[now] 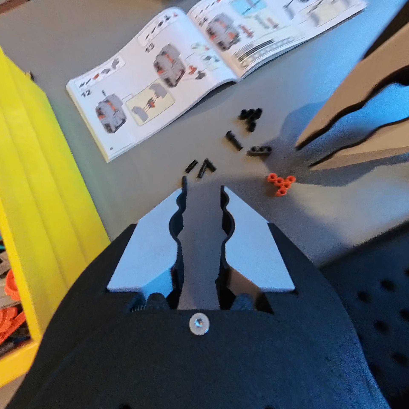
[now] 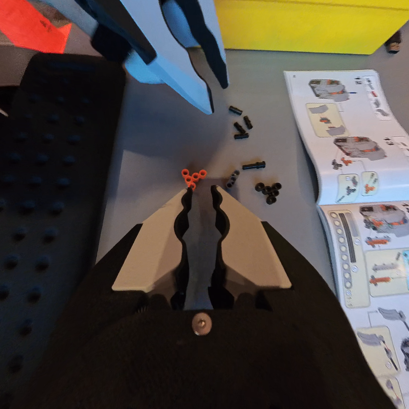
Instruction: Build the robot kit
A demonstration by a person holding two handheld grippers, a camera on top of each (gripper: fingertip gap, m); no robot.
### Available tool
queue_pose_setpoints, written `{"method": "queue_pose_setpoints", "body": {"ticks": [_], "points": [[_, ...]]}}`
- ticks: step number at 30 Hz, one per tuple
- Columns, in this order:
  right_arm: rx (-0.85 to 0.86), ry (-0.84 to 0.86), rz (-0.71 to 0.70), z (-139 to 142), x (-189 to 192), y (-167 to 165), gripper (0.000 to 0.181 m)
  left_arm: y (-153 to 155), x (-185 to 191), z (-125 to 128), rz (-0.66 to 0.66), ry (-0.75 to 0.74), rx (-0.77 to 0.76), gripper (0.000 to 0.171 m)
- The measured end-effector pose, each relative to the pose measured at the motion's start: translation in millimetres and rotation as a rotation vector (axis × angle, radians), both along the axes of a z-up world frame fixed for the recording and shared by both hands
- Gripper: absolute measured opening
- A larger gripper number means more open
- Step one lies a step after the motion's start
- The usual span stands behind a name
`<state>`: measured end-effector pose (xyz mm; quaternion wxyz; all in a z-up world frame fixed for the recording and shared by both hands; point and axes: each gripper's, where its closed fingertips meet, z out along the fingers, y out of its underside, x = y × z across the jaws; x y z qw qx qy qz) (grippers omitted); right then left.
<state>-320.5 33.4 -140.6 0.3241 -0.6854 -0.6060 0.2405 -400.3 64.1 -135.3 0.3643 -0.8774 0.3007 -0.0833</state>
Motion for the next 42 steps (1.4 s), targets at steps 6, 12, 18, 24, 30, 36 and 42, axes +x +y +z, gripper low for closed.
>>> {"method": "queue_pose_setpoints", "body": {"ticks": [6,12,18,24,30,36,42], "points": [[0.014,0.025,-0.045,10,11,5,0.017,8,-10,-20,0.091,0.006,-0.068,0.028],[0.025,0.019,-0.025,12,10,1,0.017,19,-10,-25,0.103,0.023,-0.053,0.019],[0.010,-0.002,-0.028,7,12,2,0.017,25,-12,-29,0.092,0.015,-0.032,0.004],[-0.018,-0.004,-0.050,1,13,6,0.016,22,-11,-26,0.033,0.012,0.024,0.001],[-0.010,0.241,0.038,36,-10,-5,0.019,-17,45,15,-0.345,-0.192,0.162,0.001],[-0.028,0.342,0.149,49,-14,-23,0.017,-56,73,44,-0.647,-0.222,0.286,0.001],[-0.206,0.323,0.147,40,-13,-30,0.010,-63,77,41,-0.680,-0.187,0.315,0.001]]}}
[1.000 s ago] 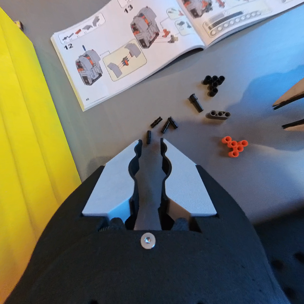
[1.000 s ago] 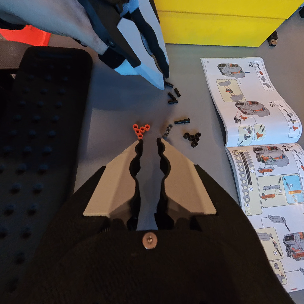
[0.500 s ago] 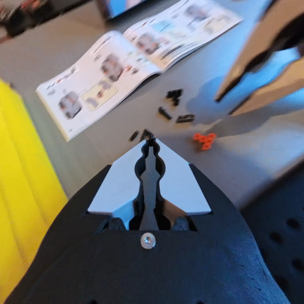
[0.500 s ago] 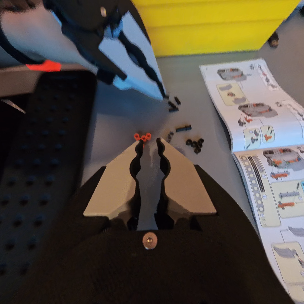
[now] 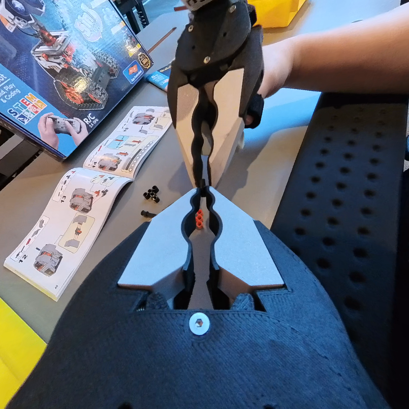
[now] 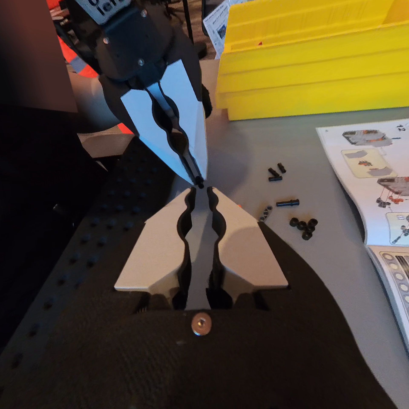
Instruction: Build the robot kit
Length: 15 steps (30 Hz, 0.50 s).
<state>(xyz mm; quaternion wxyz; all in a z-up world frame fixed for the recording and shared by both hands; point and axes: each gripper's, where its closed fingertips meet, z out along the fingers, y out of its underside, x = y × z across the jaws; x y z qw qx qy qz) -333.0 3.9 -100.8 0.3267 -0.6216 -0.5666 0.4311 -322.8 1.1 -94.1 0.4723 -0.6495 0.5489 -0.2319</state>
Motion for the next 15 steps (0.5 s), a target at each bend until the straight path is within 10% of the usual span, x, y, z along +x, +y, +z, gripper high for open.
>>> {"method": "queue_pose_setpoints", "body": {"ticks": [15], "points": [[-0.097,0.052,0.025,9,2,-4,0.003,-3,3,-1,-0.021,0.012,0.027,0.001]]}}
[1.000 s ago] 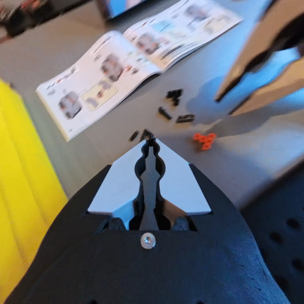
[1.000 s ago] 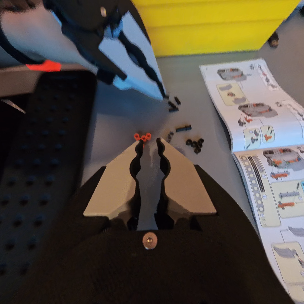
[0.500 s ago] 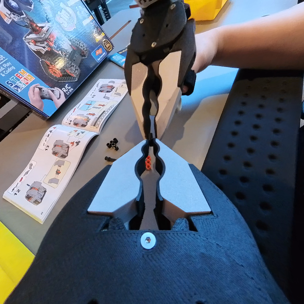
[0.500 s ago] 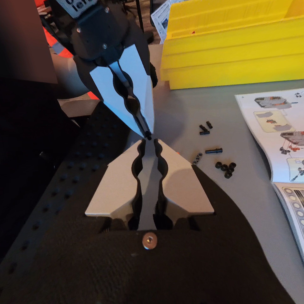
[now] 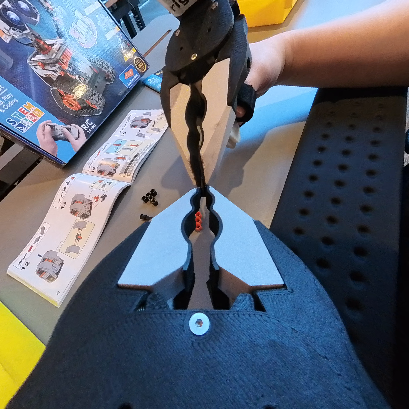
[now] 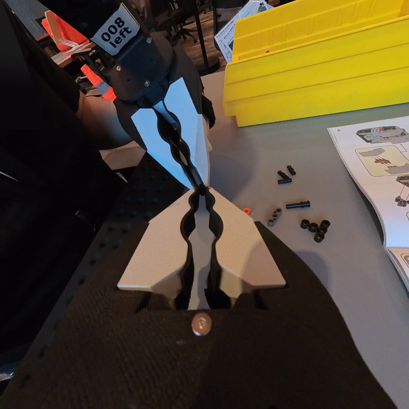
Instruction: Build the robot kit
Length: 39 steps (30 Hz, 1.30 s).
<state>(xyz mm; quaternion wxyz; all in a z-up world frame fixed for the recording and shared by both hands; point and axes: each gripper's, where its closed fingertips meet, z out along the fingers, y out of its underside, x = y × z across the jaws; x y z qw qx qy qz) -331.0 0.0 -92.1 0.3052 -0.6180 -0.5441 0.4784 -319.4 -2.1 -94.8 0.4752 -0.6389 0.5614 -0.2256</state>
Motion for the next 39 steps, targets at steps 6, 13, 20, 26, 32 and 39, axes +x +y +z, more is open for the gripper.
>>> {"method": "queue_pose_setpoints", "body": {"ticks": [6,13,20,26,32,39], "points": [[0.039,-0.064,-0.038,-5,10,9,0.003,11,-11,-11,0.090,0.013,-0.098,0.017],[0.287,-0.280,-0.206,-37,45,50,0.003,21,-23,-53,0.227,0.183,-0.250,0.023],[0.276,-0.365,-0.168,-63,44,46,0.003,23,-16,-68,0.211,0.288,-0.261,0.012],[0.214,-0.381,-0.160,-71,45,44,0.010,27,-12,-68,0.188,0.278,-0.202,0.004],[0.186,-0.151,-0.147,-28,26,36,0.025,33,1,-16,0.170,-0.019,-0.170,0.004],[0.218,0.089,-0.143,22,15,27,0.004,26,9,25,0.083,-0.221,-0.139,0.004]]}}
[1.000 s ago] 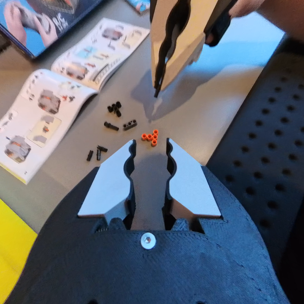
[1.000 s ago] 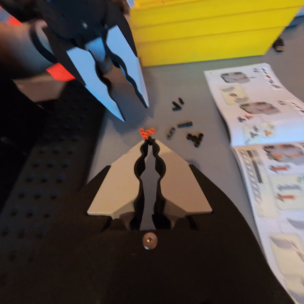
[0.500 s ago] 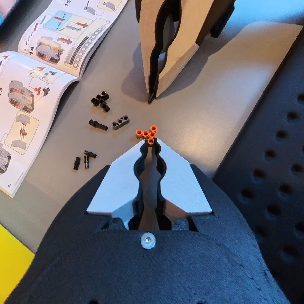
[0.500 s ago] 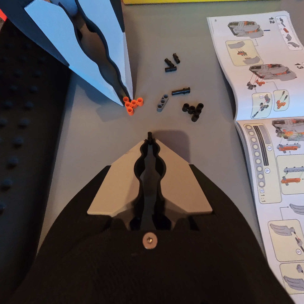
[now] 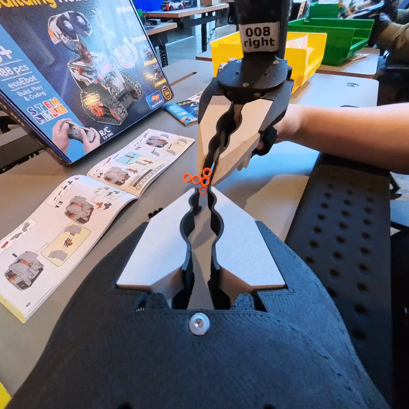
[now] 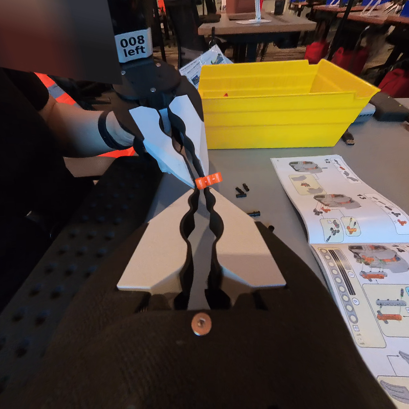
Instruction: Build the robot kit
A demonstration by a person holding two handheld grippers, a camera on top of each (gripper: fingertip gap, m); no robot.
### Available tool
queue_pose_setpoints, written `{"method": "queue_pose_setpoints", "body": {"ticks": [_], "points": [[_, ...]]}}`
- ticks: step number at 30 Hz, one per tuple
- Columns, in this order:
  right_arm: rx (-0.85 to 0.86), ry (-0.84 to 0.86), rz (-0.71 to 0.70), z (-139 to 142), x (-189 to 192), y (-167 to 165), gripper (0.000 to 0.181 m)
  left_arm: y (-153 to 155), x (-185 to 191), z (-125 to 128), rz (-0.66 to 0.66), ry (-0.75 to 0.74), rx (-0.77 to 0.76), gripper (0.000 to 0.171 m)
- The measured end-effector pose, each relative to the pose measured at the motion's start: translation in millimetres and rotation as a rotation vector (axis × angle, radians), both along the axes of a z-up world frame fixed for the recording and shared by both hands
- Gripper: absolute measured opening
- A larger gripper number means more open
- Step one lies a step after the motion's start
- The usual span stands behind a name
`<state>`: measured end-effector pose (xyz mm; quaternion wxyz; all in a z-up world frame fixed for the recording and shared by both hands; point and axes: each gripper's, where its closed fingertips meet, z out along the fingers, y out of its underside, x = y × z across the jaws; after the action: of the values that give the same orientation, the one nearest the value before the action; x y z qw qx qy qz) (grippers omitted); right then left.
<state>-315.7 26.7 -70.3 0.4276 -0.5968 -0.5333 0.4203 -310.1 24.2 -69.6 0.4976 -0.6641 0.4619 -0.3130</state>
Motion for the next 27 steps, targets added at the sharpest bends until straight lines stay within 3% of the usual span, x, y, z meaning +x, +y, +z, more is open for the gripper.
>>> {"method": "queue_pose_setpoints", "body": {"ticks": [5,7,12,22,27], "points": [[0.056,0.000,-0.037,5,-1,3,0.011,-1,-1,3,-0.017,-0.035,-0.036,0.004],[0.093,0.014,-0.015,10,-2,-2,0.001,-2,-2,8,-0.031,-0.080,-0.064,0.004],[0.172,0.024,-0.044,18,-4,-2,0.006,-4,-3,15,-0.060,-0.145,-0.107,0.004],[0.105,0.096,-0.010,29,-3,-7,0.009,-6,-3,15,-0.072,-0.152,-0.100,0.004],[0.130,0.042,-0.002,24,-3,-9,0.006,-9,0,12,-0.093,-0.137,-0.098,0.004]]}}
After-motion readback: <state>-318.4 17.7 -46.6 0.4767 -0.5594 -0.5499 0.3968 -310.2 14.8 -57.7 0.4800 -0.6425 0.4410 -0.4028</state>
